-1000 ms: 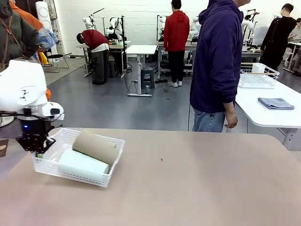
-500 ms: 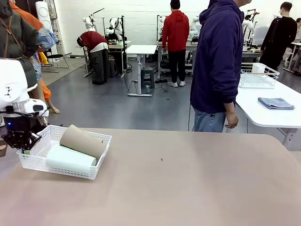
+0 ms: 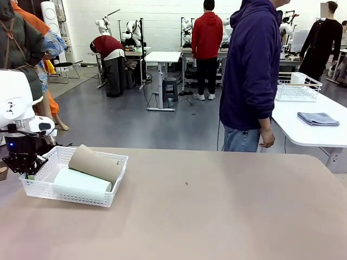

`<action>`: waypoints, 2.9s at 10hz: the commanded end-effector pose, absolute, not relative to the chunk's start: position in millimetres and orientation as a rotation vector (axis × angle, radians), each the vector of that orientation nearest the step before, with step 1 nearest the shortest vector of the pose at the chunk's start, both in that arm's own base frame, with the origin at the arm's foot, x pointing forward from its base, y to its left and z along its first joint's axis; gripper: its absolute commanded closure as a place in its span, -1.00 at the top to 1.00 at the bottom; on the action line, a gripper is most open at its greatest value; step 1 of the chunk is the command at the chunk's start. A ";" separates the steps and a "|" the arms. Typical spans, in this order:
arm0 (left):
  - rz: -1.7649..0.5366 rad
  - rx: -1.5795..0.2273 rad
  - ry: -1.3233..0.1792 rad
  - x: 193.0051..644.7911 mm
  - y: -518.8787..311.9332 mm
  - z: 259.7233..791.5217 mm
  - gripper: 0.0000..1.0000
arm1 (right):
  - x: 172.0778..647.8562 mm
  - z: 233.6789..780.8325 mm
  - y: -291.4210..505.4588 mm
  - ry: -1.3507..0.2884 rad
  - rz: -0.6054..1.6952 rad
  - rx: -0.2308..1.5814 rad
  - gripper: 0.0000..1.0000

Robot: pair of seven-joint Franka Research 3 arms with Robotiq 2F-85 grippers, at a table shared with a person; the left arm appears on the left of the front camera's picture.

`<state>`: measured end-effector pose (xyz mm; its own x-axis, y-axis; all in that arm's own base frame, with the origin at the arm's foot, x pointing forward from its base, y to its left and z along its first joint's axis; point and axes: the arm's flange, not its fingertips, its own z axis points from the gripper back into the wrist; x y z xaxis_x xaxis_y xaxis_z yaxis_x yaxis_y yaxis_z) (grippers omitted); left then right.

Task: Clean and organize the cups into the basket.
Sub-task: Move the Organizing basket back to the left side of the table.

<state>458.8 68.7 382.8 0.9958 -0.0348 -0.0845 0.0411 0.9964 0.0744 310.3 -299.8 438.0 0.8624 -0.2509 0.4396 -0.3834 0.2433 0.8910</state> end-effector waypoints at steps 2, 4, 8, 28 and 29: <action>-0.043 0.078 0.086 457.9 66.9 385.2 -0.92 | 311.2 437.9 -299.6 -0.568 0.095 1.336 1.00; -0.015 0.081 0.063 462.7 78.7 378.5 -0.92 | 311.2 437.9 -299.6 -0.568 0.095 1.336 1.00; -0.070 0.082 -0.009 463.7 102.8 367.1 -0.92 | 311.2 437.9 -299.6 -0.568 0.095 1.336 1.00; -0.064 0.081 -0.011 463.0 126.5 379.8 1.00 | 311.2 437.9 -299.6 -0.568 0.095 1.336 1.00; -0.072 0.091 -0.047 454.4 119.4 405.0 1.00 | 311.2 437.9 -299.6 -0.568 0.095 1.336 1.00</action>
<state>467.6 123.9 382.2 0.9992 -0.0384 0.0142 0.0371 0.9959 0.0819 310.4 -299.7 437.9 0.8625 -0.2508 0.4396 -0.3834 0.2432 0.8910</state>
